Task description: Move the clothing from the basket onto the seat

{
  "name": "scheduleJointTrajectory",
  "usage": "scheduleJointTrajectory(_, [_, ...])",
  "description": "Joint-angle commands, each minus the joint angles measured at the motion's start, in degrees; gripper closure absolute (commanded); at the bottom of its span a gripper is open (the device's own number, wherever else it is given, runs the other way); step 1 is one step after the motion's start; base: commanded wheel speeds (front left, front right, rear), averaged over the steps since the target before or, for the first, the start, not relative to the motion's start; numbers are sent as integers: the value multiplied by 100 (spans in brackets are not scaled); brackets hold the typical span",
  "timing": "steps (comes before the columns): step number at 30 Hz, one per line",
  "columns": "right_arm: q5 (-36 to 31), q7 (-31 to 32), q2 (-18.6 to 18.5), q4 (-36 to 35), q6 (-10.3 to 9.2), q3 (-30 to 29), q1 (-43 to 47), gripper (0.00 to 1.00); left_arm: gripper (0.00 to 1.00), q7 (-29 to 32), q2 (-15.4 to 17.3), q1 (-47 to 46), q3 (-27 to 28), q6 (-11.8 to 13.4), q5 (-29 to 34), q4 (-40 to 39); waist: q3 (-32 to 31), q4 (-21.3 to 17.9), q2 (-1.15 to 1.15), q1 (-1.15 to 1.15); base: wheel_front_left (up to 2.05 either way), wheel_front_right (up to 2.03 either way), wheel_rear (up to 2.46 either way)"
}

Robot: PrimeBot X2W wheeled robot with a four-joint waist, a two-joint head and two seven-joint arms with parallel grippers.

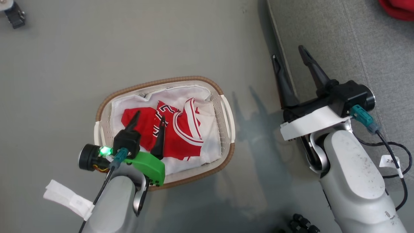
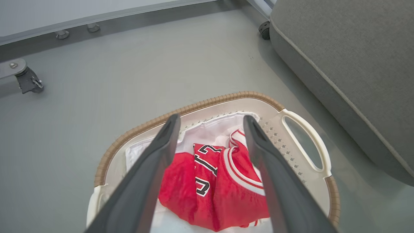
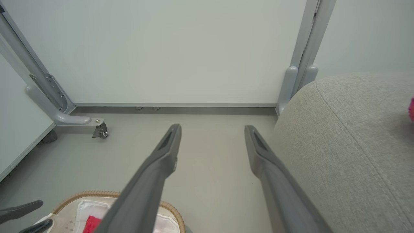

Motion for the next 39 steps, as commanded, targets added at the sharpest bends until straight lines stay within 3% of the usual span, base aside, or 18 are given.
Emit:
scheduleJointTrajectory(1, [30, -10, -23, -41, -8, -40, -99, 0, 0, -3, 32, -154, -69, -35, 30, 36, 278, -103, 0, 0, 0, 0, 0])
scheduleJointTrajectory(14, [74, -10, -23, -204, -8, -54, -390, 0, 0, -3, 35, -866, -665, -108, -78, 753, 890, -239, 0, 0, 0, 0, 0])
scheduleJointTrajectory(26, [126, -10, -23, -355, -8, -19, -553, 0, 0, -4, 34, -1668, -922, -136, -60, 1961, 1391, -310, 0, 0, 0, 0, 0])
scheduleJointTrajectory(39, [147, -10, -23, -434, -8, 34, -664, 0, 0, 50, 35, -2499, -1409, -182, -519, 3276, 1742, -407, 0, 0, 0, 0, 0])
